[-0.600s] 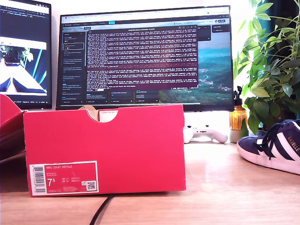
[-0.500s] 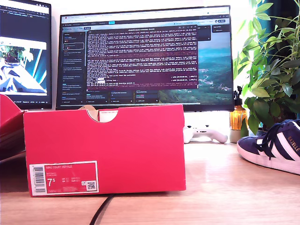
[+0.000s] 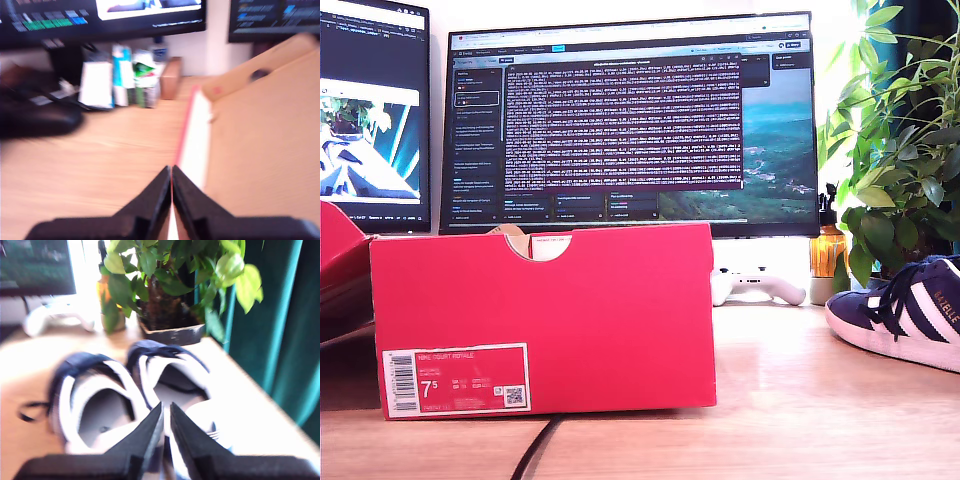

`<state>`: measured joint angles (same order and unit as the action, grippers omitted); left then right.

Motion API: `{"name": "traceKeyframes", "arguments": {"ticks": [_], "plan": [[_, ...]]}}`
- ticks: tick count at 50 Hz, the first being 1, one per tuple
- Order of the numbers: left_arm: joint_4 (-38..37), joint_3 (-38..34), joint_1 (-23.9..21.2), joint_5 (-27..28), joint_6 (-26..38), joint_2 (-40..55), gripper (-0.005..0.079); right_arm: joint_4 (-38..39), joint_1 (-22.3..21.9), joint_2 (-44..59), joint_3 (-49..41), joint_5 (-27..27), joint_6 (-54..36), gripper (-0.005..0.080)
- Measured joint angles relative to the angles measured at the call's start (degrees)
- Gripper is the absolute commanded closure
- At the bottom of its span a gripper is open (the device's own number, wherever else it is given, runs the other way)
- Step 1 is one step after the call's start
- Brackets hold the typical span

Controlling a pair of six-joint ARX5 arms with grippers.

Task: Pack the blue shoes by picking the first shoe and placing it inside the red shoebox, left side, then picking and rotating the second shoe and placing it in the shoebox

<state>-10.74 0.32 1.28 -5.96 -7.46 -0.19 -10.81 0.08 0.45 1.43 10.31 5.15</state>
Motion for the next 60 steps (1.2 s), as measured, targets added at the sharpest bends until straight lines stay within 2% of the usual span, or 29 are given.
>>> {"name": "traceKeyframes", "arguments": {"ticks": [8, 18, 22, 27, 32, 36, 44, 51, 53, 54, 57, 59, 60], "plan": [[-0.15, 0.00, 0.00, 6.91, -9.73, 0.00, 0.0752, 0.31, 0.00, 0.00, 0.00, -5.09, 11.39, 0.0764], [2.40, 0.00, 0.00, 16.72, -21.31, 0.00, 0.0752, 1.27, 0.00, 0.00, 0.00, -8.28, 26.64, 0.0764], [6.19, 0.00, 0.00, 22.18, -23.82, 0.00, 0.0752, 4.04, 0.00, 0.00, -0.02, -11.17, 33.73, 0.0764], [10.54, 0.02, -0.15, 29.11, -24.35, -0.02, 0.0761, 8.94, 0.00, 0.00, 0.00, -17.49, 35.63, 0.0765], [9.44, 0.85, -0.98, 33.59, -24.35, -0.02, 0.0761, 9.53, 0.02, 0.00, 0.70, -23.82, 35.45, 0.0765], [7.93, 3.58, -2.12, 35.04, -24.22, 0.11, 0.0761, 8.15, 0.02, 0.04, 2.43, -27.36, 35.41, 0.0765], [0.87, 17.57, -4.09, 36.68, -19.50, 4.50, 0.0761, 5.64, 0.02, 1.31, 9.86, -29.51, 31.69, 0.0765], [-9.07, 29.99, -5.79, 40.48, -7.50, 12.26, 0.0761, 1.60, 0.02, 5.66, 17.33, -29.86, 26.01, 0.0765], [-12.52, 32.48, -6.40, 40.63, -6.60, 15.28, 0.0761, -0.13, 0.02, 7.80, 19.39, -29.88, 25.73, 0.0765], [-14.34, 33.55, -6.75, 40.70, -2.25, 16.74, 0.0761, -0.85, 0.02, 8.79, 20.17, -29.88, 23.89, 0.0765], [-20.57, 36.94, -7.91, 40.72, 3.45, 21.88, 0.0761, -3.34, 0.02, 12.55, 22.75, -29.88, 21.90, 0.0765], [-24.65, 39.04, -8.68, 40.61, 4.35, 25.73, 0.0761, -5.11, 0.02, 15.47, 24.52, -29.88, 20.26, 0.0765], [-26.73, 40.11, -9.16, 40.41, 7.52, 27.78, 0.0761, -5.90, 0.02, 16.98, 25.42, -29.88, 19.82, 0.0765]]}}
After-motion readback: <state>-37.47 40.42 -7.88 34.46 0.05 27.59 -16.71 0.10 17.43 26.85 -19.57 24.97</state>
